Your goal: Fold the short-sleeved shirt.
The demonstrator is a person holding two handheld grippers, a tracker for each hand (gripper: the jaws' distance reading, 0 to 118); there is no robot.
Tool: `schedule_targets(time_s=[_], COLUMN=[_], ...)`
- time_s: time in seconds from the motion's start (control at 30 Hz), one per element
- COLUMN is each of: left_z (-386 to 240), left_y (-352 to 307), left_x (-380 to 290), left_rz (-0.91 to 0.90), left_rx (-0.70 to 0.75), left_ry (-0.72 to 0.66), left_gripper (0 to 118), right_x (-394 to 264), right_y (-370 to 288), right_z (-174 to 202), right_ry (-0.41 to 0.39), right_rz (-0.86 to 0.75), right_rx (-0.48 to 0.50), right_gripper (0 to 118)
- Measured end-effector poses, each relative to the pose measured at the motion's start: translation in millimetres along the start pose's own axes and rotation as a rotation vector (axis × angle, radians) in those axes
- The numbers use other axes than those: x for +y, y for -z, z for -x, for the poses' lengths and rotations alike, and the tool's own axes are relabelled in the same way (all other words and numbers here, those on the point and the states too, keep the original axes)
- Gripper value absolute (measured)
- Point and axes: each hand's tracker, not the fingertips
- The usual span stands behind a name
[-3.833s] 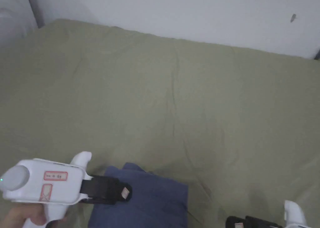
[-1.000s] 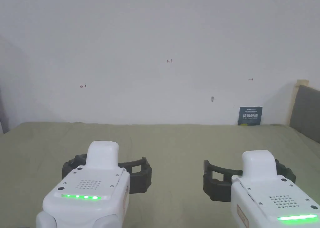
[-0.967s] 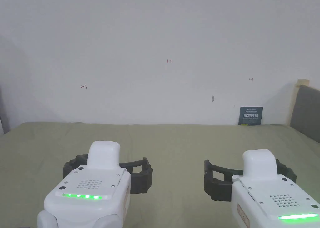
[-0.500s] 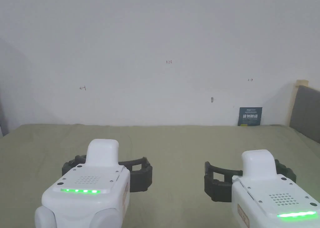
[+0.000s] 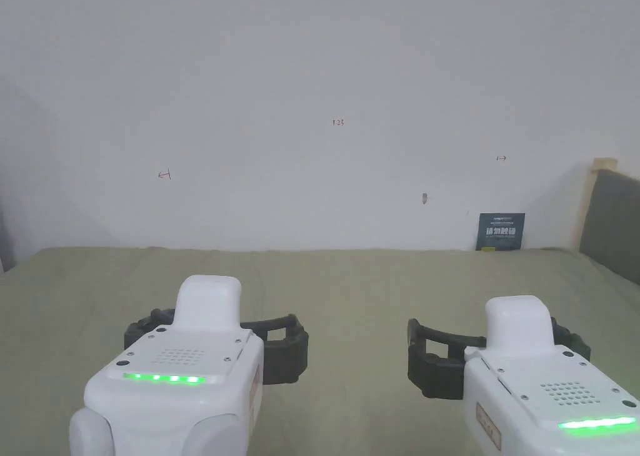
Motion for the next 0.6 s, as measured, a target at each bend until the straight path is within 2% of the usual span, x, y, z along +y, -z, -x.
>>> schedule_targets(time_s=[0.07, 0.23, 0.3, 0.43, 0.5, 0.6], left_z=[1.8, 8.8, 5.1, -9.0, -4.2, 3.4], left_y=[2.2, -2.9, -5.9, -12.7, -15.4, -12.4], left_x=[2.4, 1.6, 3.4, -5.8, -9.4, -8.2], left_rz=[0.063, 0.003, 0.006, -0.072, -0.145, -0.108], left_rx=[-0.016, -0.069, -0.039, 0.136, 0.104, 0.089], left_ry=[-0.018, -0.08, -0.048, 0.045, 0.024, -0.002], left_gripper=[118, 118, 118, 118, 118, 118], right_x=[0.0, -0.9, -0.3, 1.8, 0.7, -0.6], right_y=[1.6, 1.9, 1.4, 3.9, 3.1, 2.2], right_z=[-0.4, -1.1, -0.8, 0.3, -1.0, -2.6], right_ry=[-0.007, -0.007, -0.001, -0.017, -0.016, -0.02], right_rz=[0.007, 0.007, 0.007, 0.015, 0.013, 0.017], right_rx=[-0.001, 0.006, 0.012, 0.0, 0.001, -0.001], right_gripper=[118, 118, 118, 118, 118, 118])
